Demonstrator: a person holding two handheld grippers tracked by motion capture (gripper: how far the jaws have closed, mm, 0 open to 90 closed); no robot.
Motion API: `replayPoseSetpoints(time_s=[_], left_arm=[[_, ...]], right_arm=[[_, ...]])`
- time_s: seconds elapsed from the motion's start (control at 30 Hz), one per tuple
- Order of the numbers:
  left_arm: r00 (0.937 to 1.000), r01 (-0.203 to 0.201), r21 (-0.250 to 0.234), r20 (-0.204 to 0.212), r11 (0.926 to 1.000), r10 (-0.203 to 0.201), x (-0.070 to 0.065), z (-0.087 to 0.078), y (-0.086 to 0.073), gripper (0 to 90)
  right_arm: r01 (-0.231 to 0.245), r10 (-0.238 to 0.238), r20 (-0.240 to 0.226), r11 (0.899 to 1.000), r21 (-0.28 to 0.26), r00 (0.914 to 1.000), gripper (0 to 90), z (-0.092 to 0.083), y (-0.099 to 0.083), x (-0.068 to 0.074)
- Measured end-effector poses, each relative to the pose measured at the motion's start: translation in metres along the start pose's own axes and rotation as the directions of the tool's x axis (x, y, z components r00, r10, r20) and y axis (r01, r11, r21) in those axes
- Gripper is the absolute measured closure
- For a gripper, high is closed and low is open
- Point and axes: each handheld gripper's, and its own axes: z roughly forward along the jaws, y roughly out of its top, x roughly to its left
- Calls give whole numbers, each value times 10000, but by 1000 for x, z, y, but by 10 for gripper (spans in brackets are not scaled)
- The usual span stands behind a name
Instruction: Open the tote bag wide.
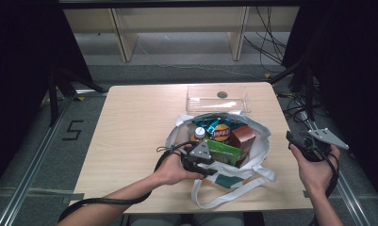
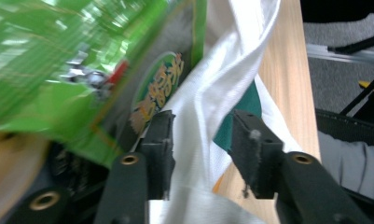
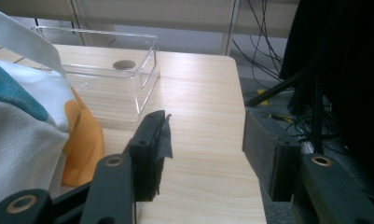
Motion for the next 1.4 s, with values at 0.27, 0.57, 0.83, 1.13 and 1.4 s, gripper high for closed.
replayPoseSetpoints(time_s=[0.27,0.57,0.83,1.13,1.4], left_arm=[[9981,334,-613,-490,9976,-364,5,-35,-3,499],[9889,500,-1524,-1311,9871,-703,13,-84,-10,463],[9757,920,-2217,-1747,9708,-1323,29,-109,-18,458],[9525,915,-2813,-2550,9552,-1664,42,-125,-23,454],[9297,784,-3217,-3182,9436,-1858,57,-132,-19,430]], right_arm=[[-122,122,-7,9995,-292,9999,507,-1,3,1],[288,-311,-467,9984,-494,9984,548,-4,14,6],[318,-361,-632,9971,-689,9973,579,-7,23,13],[450,-536,-891,9945,-951,9946,675,-10,32,18],[368,-538,-1575,9934,-1089,9860,717,-14,44,31]])
